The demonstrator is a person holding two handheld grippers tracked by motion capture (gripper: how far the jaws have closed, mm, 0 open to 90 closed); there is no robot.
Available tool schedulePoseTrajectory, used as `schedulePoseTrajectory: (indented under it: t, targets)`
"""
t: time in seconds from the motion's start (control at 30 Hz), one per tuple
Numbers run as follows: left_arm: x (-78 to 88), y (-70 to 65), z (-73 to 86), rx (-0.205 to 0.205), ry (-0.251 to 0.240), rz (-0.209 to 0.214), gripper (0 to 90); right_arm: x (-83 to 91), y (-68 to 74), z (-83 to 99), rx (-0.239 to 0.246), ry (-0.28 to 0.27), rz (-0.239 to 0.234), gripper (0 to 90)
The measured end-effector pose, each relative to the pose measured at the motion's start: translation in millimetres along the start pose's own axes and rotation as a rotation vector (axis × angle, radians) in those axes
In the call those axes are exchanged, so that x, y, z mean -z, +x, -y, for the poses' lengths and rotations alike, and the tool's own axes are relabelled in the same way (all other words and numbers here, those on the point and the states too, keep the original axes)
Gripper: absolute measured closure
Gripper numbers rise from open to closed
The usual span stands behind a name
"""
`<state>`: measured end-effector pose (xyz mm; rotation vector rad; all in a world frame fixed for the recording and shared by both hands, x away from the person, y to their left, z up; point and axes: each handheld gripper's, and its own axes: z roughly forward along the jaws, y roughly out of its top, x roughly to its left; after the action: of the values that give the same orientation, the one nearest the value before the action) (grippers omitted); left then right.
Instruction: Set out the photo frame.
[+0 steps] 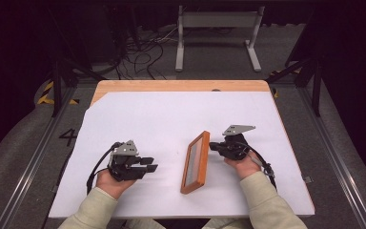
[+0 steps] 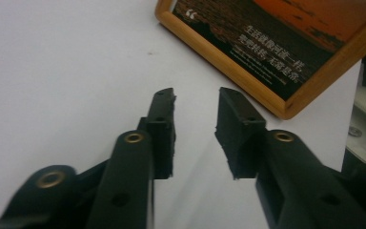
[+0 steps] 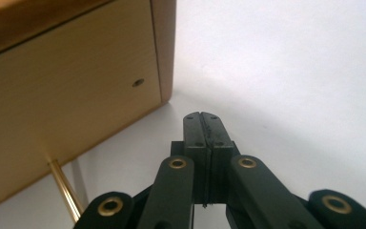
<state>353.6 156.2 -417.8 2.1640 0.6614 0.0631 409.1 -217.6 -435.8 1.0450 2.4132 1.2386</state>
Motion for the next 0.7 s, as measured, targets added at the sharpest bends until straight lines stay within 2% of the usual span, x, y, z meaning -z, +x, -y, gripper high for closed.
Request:
schedulePoseTrajectory:
  t: [0.03, 0.07, 0.2, 0.33, 0.53, 0.63, 0.67, 0.7]
  targets:
    - [-1.3, -0.7, -0.6, -0.011, 0.009, 0.008, 71.5, 0.0, 0.0, 0.0, 0.000, 0.000, 0.000, 90.0]
    - [-3.6, -2.7, -1.6, -0.024, 0.017, 0.014, 77.3, 7.8, -1.1, 0.3, 0.008, -0.012, 0.008, 90.0]
    - [-7.5, -6.3, -3.8, -0.054, 0.027, 0.040, 89.3, 19.5, -3.7, 2.4, 0.030, -0.028, 0.030, 90.0]
    - [-11.7, -10.1, -7.0, -0.067, 0.041, 0.081, 89.6, 29.8, -6.4, 4.3, 0.026, -0.039, 0.042, 90.0]
    - [-19.6, -18.1, -9.6, -0.101, 0.070, 0.109, 89.8, 38.4, -7.0, 6.6, 0.022, -0.048, 0.041, 90.0]
    - [-26.3, -24.4, -11.3, -0.139, 0.104, 0.131, 89.7, 47.2, -7.4, 8.1, 0.019, -0.059, 0.043, 90.0]
    - [-26.3, -24.4, -11.3, -0.139, 0.104, 0.131, 89.8, 48.5, -7.6, 8.4, 0.017, -0.062, 0.046, 90.0]
    - [-31.4, -28.7, -11.7, -0.156, 0.125, 0.141, 89.7, 50.9, -8.1, 9.0, 0.014, -0.064, 0.047, 90.0]
